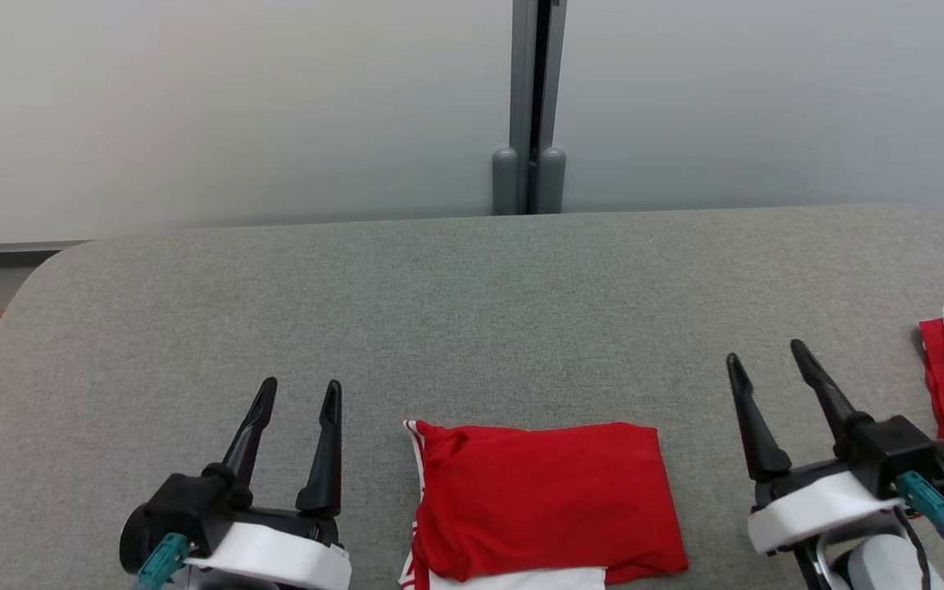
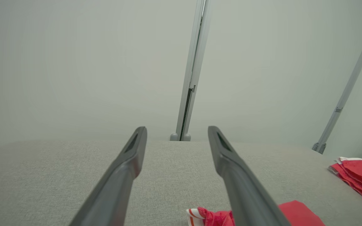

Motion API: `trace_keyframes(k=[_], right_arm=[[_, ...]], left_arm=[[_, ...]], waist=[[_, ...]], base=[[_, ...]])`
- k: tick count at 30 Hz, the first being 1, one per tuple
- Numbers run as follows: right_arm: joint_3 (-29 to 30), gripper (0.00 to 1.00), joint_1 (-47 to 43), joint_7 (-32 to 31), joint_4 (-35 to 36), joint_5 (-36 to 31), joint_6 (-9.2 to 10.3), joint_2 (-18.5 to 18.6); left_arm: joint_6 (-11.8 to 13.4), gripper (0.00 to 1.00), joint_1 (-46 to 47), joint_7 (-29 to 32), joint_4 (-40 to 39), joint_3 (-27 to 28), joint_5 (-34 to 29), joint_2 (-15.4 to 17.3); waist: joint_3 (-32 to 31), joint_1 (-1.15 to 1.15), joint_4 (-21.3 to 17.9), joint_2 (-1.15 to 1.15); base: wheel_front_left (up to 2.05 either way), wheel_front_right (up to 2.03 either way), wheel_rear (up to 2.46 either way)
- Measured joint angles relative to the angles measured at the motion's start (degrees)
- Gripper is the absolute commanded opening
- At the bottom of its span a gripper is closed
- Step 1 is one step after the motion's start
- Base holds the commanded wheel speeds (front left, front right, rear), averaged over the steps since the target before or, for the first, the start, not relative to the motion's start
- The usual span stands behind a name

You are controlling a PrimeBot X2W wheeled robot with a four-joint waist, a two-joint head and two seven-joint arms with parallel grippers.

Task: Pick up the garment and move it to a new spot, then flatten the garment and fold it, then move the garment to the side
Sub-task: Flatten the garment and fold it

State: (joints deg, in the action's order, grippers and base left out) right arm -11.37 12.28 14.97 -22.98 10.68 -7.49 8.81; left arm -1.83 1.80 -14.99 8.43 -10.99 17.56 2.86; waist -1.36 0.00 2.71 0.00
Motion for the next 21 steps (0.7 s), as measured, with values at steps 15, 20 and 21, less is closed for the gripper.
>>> trace_keyframes(k=[15,20,21], right_arm=[[8.37,1.0,-12.59,0.14,12.68,-7.62,-0.01,-5.06],[8.14,1.0,-12.57,0.14,12.55,-7.66,-0.01,-5.48],[8.15,1.0,-12.57,0.14,12.51,-7.67,-0.01,-5.53]], left_arm=[[4.19,1.0,-3.49,0.0,-1.77,1.46,-2.01,-0.07],[4.23,1.0,-3.49,0.0,-1.79,1.55,-2.01,-0.05],[4.23,1.0,-3.49,0.0,-1.79,1.54,-2.01,-0.05]], waist=[[0.2,0.0,-0.41,0.0],[0.29,0.0,-0.03,0.0],[0.29,0.0,0.03,0.0]], base=[[0.0,0.0,0.0],[0.0,0.0,0.0],[0.0,0.0,0.0]])
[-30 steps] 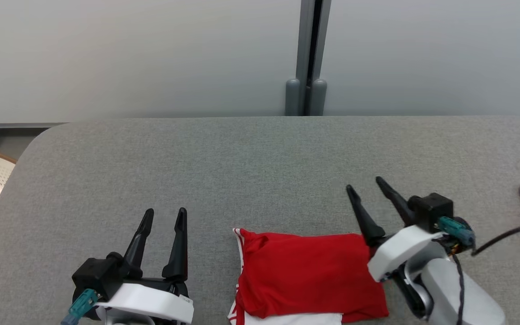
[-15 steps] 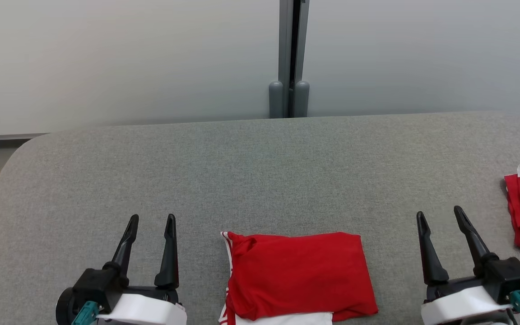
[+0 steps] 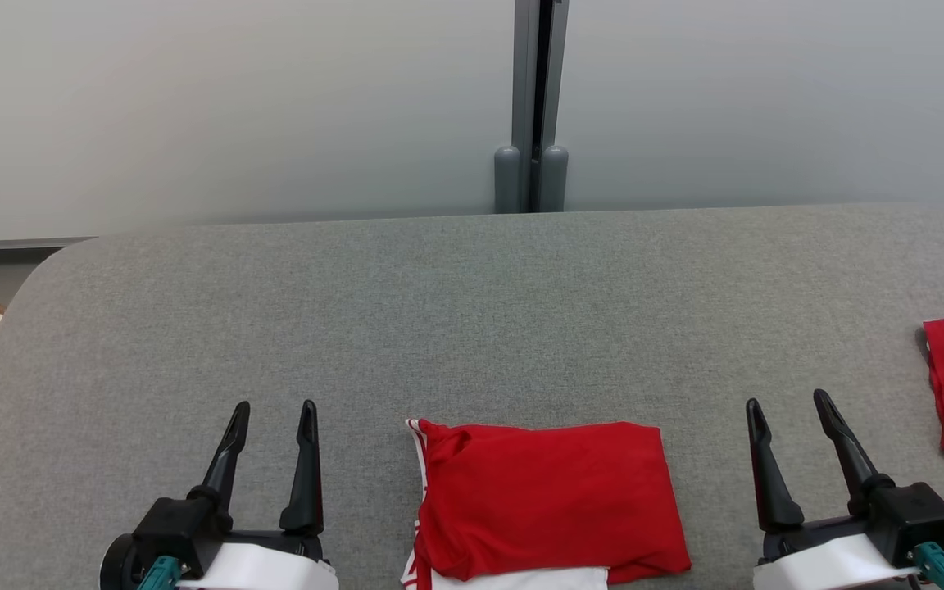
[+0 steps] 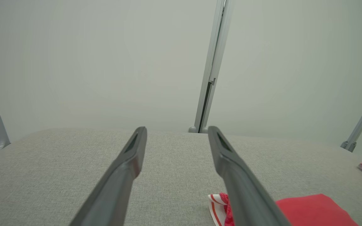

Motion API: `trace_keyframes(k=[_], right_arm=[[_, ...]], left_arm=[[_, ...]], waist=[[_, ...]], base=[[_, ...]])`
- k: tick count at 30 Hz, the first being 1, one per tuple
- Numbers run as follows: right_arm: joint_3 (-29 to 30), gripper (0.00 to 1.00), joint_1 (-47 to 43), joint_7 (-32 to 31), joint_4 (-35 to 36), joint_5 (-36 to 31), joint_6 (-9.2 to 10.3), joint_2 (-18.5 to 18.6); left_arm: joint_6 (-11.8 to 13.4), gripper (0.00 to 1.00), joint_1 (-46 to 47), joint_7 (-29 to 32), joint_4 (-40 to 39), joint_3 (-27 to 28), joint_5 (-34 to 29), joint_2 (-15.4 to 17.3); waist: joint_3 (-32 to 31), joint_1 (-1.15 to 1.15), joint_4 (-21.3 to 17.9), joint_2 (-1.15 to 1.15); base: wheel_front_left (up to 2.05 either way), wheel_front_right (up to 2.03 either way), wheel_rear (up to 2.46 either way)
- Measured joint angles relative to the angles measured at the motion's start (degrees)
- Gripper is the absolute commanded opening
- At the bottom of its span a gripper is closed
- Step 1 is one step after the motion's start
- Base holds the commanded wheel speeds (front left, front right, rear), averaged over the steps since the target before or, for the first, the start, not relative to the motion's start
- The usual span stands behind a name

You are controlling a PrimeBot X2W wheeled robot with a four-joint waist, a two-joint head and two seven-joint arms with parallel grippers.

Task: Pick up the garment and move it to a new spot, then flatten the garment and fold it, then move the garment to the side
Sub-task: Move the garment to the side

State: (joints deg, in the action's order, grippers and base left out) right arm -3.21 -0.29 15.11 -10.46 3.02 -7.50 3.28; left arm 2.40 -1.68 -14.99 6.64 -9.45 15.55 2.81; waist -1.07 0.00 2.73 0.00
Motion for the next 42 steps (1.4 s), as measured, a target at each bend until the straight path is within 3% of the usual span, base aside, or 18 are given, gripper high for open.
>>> trace_keyframes(k=[11,17,27,28,29,30,34,42], right_arm=[[-2.65,1.0,0.29,-0.77,-4.68,3.31,0.0,-0.34],[-6.17,1.0,2.79,-2.71,-11.94,11.28,0.01,-0.38],[-12.99,1.0,8.49,-2.82,-25.22,18.26,0.01,-0.42],[-13.46,0.69,8.97,-2.76,-26.13,18.8,0.01,-0.42],[-13.85,0.25,9.4,-2.54,-27.05,19.15,0.01,-0.42],[-14.16,0.0,9.84,-2.23,-27.8,19.17,0.01,-0.45],[-14.27,0.0,11.93,-1.04,-29.74,16.9,0.0,-0.48],[-14.21,0.0,16.24,-0.32,-26.2,2.81,-0.01,2.5]], left_arm=[[-0.78,1.0,0.07,0.0,0.55,-0.69,0.18,0.02],[-1.41,1.0,1.47,0.0,0.94,-1.3,0.18,0.0],[-2.41,1.0,3.28,0.0,1.67,-1.88,0.16,0.01],[-2.47,1.0,3.28,0.0,1.77,-1.85,0.16,0.0],[-2.74,1.0,3.28,0.0,1.89,-1.81,0.14,0.01],[-2.88,1.0,3.28,0.0,1.93,-1.75,0.05,0.0],[-3.37,1.0,3.18,0.0,2.03,-1.05,-0.02,0.03],[-3.91,1.0,3.49,0.0,0.33,-1.82,3.15,0.04]], waist=[[1.59,0.0,0.75,0.0],[4.27,0.0,1.61,0.0],[6.7,0.0,3.88,0.0],[6.76,0.0,3.95,0.0],[6.74,0.0,3.92,0.0],[6.69,0.0,3.84,0.0],[6.34,0.0,2.76,0.0],[6.33,0.0,-1.69,0.0]], base=[[0.0,0.0,0.0],[0.0,0.0,0.0],[0.0,0.0,0.0],[0.0,0.0,0.0],[0.0,0.0,0.0],[0.0,0.0,0.0],[0.0,0.0,0.0],[0.0,0.0,0.0]])
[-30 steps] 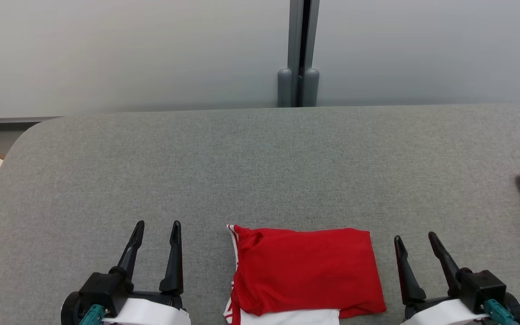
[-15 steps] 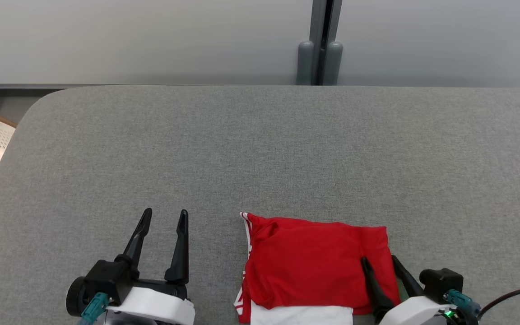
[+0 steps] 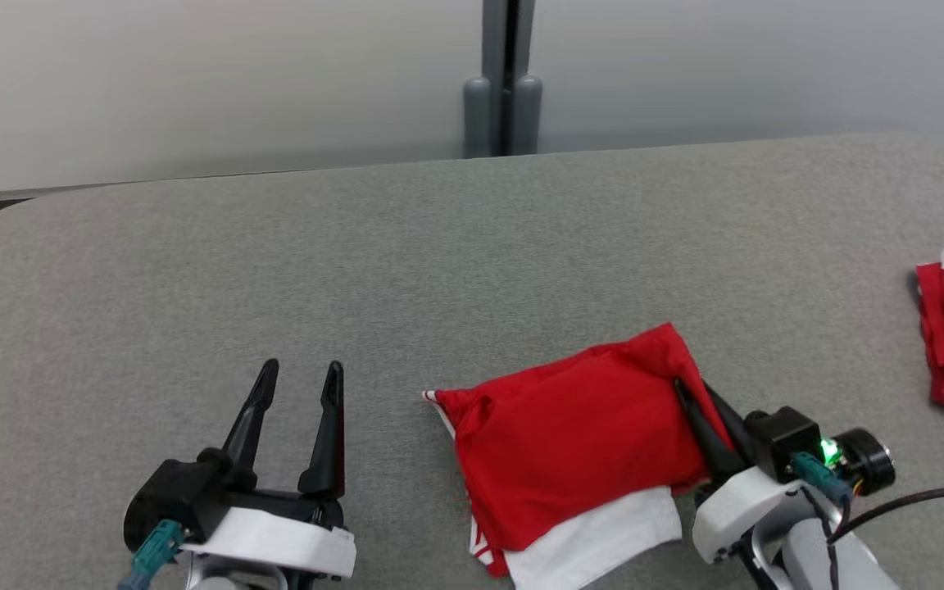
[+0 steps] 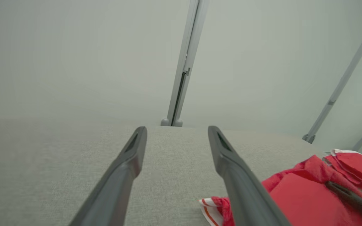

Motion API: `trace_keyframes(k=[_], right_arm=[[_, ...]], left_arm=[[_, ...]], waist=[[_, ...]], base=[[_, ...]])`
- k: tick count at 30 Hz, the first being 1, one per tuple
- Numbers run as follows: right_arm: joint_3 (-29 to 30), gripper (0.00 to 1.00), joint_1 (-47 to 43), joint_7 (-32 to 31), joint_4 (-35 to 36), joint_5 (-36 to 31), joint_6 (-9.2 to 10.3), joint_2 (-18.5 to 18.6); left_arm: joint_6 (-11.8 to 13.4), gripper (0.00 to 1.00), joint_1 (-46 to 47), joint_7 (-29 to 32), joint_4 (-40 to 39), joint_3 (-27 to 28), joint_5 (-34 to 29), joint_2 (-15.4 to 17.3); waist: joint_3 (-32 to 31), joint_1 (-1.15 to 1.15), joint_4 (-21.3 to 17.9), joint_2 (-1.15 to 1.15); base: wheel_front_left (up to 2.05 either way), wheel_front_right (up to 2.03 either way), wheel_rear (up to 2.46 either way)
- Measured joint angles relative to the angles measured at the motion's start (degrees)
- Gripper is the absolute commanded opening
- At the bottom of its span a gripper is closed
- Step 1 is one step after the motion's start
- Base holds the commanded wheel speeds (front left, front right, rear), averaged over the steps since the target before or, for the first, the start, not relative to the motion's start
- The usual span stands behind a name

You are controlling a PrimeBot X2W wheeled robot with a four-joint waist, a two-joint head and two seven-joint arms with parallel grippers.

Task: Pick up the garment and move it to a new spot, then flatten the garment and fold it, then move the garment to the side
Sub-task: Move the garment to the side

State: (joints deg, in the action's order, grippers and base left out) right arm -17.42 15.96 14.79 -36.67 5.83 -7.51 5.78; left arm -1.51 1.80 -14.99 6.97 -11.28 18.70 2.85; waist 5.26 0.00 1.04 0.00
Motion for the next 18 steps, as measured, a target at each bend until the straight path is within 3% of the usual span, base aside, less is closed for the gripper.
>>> trace_keyframes(k=[8,18], right_arm=[[-3.71,0.0,7.37,-0.4,7.99,-4.47,-0.04,10.46],[-4.65,0.0,18.43,-4.15,10.12,0.29,-0.04,23.26]], left_arm=[[-1.01,1.0,4.37,-0.09,-2.77,-2.38,-1.04,-0.08],[-3.56,1.0,11.6,-0.1,-3.94,-3.6,-5.94,0.16]], waist=[[2.01,0.0,-8.35,0.0],[10.49,0.0,-16.51,0.0]], base=[[0.0,0.0,0.0],[0.0,0.0,0.0]])
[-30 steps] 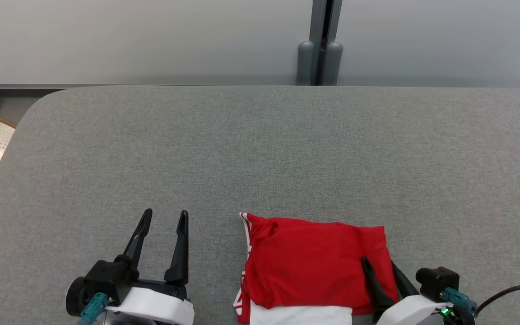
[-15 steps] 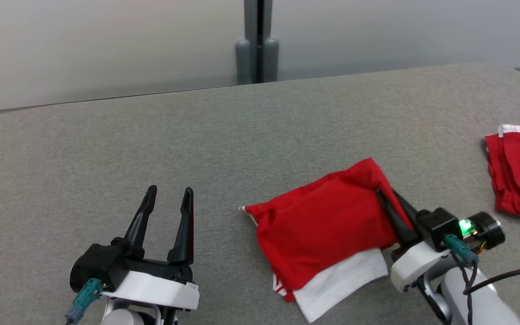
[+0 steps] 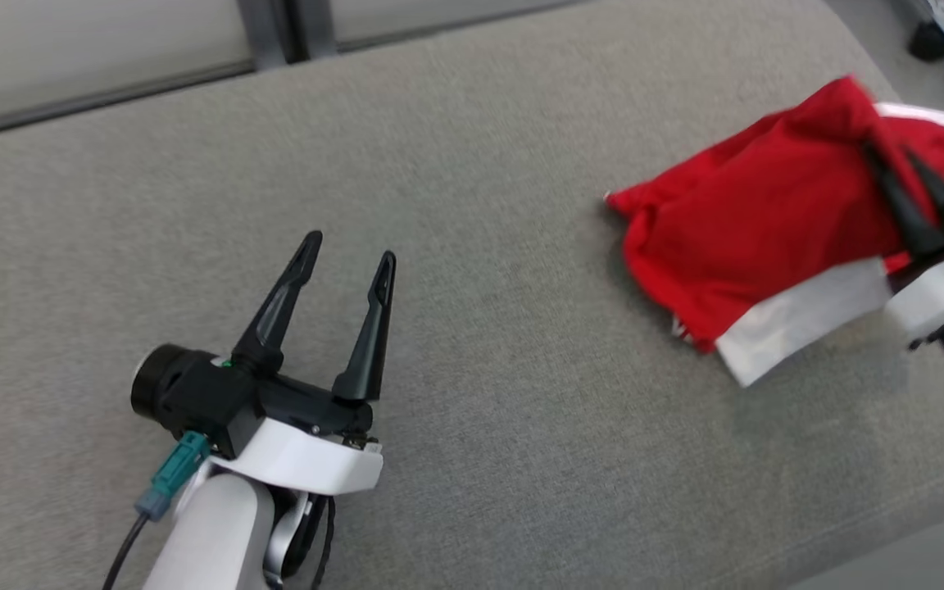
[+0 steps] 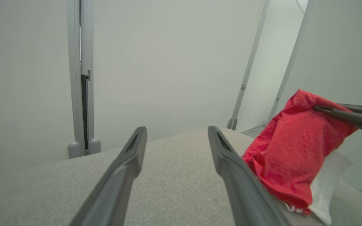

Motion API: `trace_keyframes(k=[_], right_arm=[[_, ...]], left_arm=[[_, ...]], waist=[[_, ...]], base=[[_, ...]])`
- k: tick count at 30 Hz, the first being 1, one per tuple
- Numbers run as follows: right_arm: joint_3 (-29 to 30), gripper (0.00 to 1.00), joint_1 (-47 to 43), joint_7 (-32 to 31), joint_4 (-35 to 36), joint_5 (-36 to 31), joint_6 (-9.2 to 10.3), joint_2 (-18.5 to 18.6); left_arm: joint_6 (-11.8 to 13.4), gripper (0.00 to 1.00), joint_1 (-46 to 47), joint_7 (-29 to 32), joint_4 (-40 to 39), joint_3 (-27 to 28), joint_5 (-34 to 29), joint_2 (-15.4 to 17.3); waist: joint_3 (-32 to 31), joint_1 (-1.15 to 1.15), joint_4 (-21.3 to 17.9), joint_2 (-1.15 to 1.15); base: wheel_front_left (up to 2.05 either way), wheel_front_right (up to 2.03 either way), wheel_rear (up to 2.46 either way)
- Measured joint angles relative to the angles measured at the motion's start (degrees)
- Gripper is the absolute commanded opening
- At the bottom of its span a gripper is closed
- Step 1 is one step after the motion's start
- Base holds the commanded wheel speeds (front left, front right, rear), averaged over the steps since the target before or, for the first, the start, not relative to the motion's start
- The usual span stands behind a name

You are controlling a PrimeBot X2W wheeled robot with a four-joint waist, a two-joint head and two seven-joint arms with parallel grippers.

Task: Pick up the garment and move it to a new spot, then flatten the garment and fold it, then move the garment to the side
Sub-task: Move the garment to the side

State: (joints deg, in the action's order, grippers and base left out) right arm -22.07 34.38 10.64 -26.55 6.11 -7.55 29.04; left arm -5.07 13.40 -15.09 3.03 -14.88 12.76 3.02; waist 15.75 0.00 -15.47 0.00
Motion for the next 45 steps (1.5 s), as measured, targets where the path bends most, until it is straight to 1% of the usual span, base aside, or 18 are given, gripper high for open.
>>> trace_keyframes(k=[3,7,12,17,18,19,20,26,28,29,31,36,39,42,45], right_arm=[[2.11,0.0,3.44,0.0,-2.12,1.1,0.0,1.57],[5.78,0.0,6.95,0.47,-5.87,1.44,0.0,2.46],[9.38,0.0,8.37,0.98,-11.11,0.65,0.0,2.56],[13.13,0.0,9.61,1.14,-16.36,0.26,0.0,1.49],[13.8,0.12,9.83,1.13,-17.5,-0.04,0.0,1.21],[14.14,0.8,10.07,1.14,-18.46,-0.64,0.0,0.96],[14.63,1.0,10.32,1.18,-19.34,-1.23,0.0,0.75],[17.73,1.0,11.71,2.37,-22.97,-4.61,0.0,-1.01],[18.08,1.0,11.73,3.03,-22.94,-5.69,0.0,-2.02],[18.12,1.0,11.72,3.49,-22.5,-6.25,0.0,-3.28],[17.28,1.0,11.51,3.96,-21.42,-6.77,0.0,-4.39],[15.0,1.0,8.5,4.23,-16.92,-5.44,0.0,-7.14],[13.03,1.0,5.04,4.33,-11.76,-2.83,0.0,-8.93],[11.63,1.0,-0.17,4.43,-7.3,0.09,0.0,-10.22],[11.59,1.0,-5.53,4.47,-3.49,2.98,0.0,-11.41]], left_arm=[[-0.75,1.0,1.85,0.0,0.12,0.04,-0.75,0.83],[-1.33,1.0,3.75,0.0,0.3,0.14,-1.11,2.09],[-1.68,1.0,4.86,0.0,0.3,0.27,-1.49,3.3],[-1.77,1.0,5.22,0.0,0.15,0.48,-1.56,3.98],[-1.77,1.0,5.36,0.0,0.13,0.58,-1.57,4.13],[-1.78,1.0,5.52,0.0,0.1,0.66,-1.57,4.25],[-1.79,1.0,5.63,0.0,0.07,0.74,-1.57,4.33],[-1.91,1.0,5.68,0.0,0.52,1.03,-1.52,4.2],[-1.91,1.0,5.66,0.0,0.74,1.25,-1.4,3.78],[-1.9,1.0,5.52,0.0,1.0,1.59,-1.14,3.3],[-1.74,1.0,5.0,0.0,1.27,2.08,-0.75,2.8],[-1.33,1.0,3.26,0.0,2.2,3.21,-0.02,1.27],[-0.03,1.0,1.38,0.0,3.07,4.76,0.76,0.6],[1.37,1.0,-1.19,0.0,5.01,4.93,1.11,0.23],[2.75,1.0,-3.33,0.0,5.6,5.0,1.38,-0.07]], waist=[[3.52,0.0,-1.56,0.0],[7.85,0.0,-3.07,0.0],[11.83,0.0,-3.81,0.0],[13.66,0.0,-3.43,0.0],[13.88,0.0,-3.27,0.0],[14.07,0.0,-3.09,0.0],[14.22,0.0,-2.92,0.0],[13.65,0.0,-2.26,0.0],[12.75,0.0,-2.09,0.0],[11.52,0.0,-1.89,0.0],[9.97,0.0,-1.61,0.0],[5.15,0.0,-0.23,0.0],[1.83,0.0,1.01,0.0],[-1.67,0.0,2.54,0.0],[-5.06,0.0,4.51,0.0]], base=[[0.0,0.0,0.0],[0.0,0.0,0.0],[0.0,0.0,0.0],[0.0,0.0,0.0],[0.0,0.0,0.0],[0.0,0.0,0.0],[0.0,0.0,0.0],[0.0,0.0,0.0],[0.0,0.0,0.0],[0.0,0.0,0.0],[0.0,0.0,0.0],[0.0,0.0,0.0],[0.0,0.0,0.0],[0.0,0.0,0.0],[0.0,0.0,0.0]])
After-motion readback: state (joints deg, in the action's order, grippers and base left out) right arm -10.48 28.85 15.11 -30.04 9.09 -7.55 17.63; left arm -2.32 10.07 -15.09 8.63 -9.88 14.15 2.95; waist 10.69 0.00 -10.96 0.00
